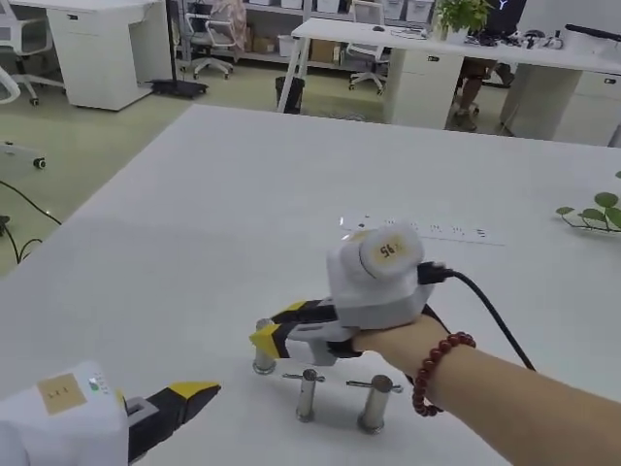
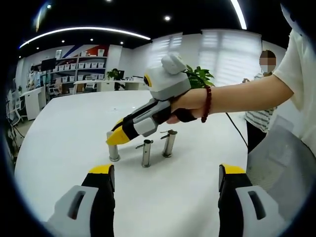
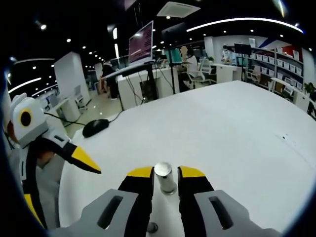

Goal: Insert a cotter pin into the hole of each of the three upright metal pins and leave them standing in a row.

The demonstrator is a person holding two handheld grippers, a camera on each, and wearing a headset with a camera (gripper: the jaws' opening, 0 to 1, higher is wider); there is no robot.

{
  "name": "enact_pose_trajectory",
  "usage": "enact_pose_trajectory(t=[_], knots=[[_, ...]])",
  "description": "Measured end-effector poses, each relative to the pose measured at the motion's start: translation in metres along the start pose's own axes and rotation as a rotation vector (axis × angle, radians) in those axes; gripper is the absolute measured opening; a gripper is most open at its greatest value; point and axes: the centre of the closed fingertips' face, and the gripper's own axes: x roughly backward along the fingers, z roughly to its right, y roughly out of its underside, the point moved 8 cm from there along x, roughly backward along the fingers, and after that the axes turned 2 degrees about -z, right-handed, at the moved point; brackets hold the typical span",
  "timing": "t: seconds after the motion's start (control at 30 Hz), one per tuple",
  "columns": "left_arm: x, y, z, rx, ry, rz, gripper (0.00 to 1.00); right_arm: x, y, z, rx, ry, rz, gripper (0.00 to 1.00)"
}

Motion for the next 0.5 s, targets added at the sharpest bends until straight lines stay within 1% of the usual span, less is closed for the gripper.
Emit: enact_pose_trajectory(t=[0.1, 0.23, 0.33, 0.5], knots=[[-0.0001, 0.0003, 0.0006, -0.003, 0.003, -0.001, 0.87, -0.0025, 0.0000, -0.0016, -0.005, -0.007, 0.001, 0.17], [0.0007, 0.0001, 0.0008, -0.004, 0.003, 0.000, 0.87, -0.0029, -0.0009, -0.0023, 0.000, -0.003, 0.003, 0.16], [0.0013, 0.0005, 0.0009, -0.004, 0.002, -0.001, 0.86, -0.0022, -0.0007, -0.0019, 0.031, -0.001, -0.001, 0.15], [0.0022, 0.0003, 0.0008, -0.008, -0.004, -0.001, 0.85, -0.0025, -0.0014, -0.0022, 0.043, 0.011, -0.007, 0.14]])
